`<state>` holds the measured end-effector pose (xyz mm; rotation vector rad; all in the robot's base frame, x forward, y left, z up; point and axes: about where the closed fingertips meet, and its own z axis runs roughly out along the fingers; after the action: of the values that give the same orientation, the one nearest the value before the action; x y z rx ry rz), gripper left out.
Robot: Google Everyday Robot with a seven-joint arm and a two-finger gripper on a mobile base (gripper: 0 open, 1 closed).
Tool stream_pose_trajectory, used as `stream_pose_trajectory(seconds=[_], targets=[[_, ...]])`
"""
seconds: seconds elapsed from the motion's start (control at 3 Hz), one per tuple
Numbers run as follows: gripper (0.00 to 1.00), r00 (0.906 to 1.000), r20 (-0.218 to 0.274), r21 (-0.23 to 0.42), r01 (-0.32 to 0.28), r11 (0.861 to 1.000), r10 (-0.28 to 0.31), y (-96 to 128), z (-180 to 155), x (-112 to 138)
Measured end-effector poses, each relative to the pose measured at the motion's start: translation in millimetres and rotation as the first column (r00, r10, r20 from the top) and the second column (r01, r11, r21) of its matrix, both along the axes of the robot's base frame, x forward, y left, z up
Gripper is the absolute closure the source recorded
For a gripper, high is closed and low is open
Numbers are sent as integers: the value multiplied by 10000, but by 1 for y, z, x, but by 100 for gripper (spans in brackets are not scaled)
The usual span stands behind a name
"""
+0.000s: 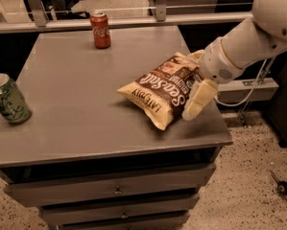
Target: Move brown chip bag near green can
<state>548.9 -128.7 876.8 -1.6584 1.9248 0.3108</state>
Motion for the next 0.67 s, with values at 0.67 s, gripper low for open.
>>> stream_pose_trajectory(seconds=[0.67], targets=[[16, 9998, 126, 730, 170, 9972, -180, 13, -11, 28]])
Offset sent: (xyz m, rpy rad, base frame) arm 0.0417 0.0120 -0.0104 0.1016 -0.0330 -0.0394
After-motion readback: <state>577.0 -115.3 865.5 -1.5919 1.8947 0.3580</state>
